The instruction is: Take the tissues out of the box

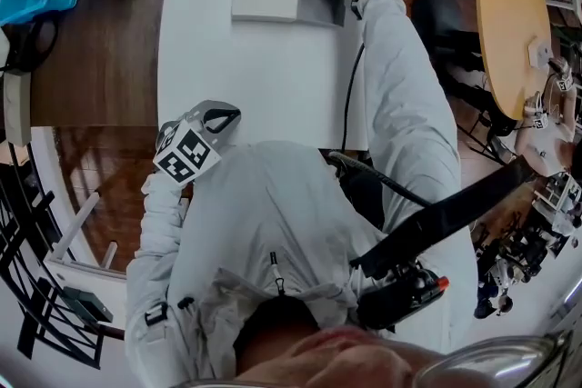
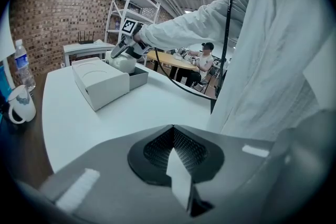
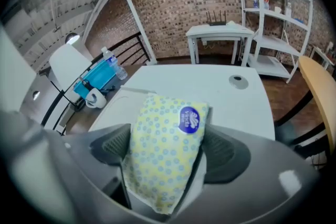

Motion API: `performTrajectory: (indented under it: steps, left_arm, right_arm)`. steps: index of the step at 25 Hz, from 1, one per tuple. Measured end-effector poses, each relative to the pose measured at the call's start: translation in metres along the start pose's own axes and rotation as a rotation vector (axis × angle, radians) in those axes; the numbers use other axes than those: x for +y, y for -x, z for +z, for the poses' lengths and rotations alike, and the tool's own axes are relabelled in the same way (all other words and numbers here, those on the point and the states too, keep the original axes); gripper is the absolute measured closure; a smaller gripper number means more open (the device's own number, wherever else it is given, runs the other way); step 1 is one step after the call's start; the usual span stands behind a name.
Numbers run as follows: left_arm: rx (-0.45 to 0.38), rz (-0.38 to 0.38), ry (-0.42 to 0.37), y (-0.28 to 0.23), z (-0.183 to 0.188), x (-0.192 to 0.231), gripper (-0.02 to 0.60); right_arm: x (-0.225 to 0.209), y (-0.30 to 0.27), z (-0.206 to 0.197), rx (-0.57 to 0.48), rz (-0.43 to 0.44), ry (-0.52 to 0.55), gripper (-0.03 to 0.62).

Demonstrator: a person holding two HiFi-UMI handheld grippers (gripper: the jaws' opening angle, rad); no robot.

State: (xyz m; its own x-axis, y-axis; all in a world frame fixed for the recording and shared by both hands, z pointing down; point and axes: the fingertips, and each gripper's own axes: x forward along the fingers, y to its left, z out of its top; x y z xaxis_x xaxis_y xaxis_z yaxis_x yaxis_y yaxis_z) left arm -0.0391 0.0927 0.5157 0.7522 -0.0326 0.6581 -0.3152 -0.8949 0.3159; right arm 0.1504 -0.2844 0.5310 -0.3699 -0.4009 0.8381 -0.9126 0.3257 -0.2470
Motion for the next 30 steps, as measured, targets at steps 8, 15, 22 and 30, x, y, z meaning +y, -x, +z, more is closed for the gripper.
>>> performTrajectory:
  steps: [8,15,22,30]
  left_arm:
    - [-0.001,0.008,-0.034,0.004,0.001,-0.007,0.569]
    - [0.005,0.002,-0.047,0.005,-0.005,-0.014,0.569]
    - [0.021,-0.006,-0.043,0.005,-0.006,-0.022,0.569]
    - [0.043,0.005,-0.039,0.006,-0.018,-0.029,0.569]
  right_arm:
    - [0.081,0.13,0.022,-0.198,0.192,0.226,0.16]
    - [0.149,0.182,-0.11,-0.178,0.268,0.317,0.16]
    - [0.156,0.112,-0.228,0.051,0.244,0.317,0.159]
    - [0.153,0.06,-0.257,0.153,0.209,0.393,0.145]
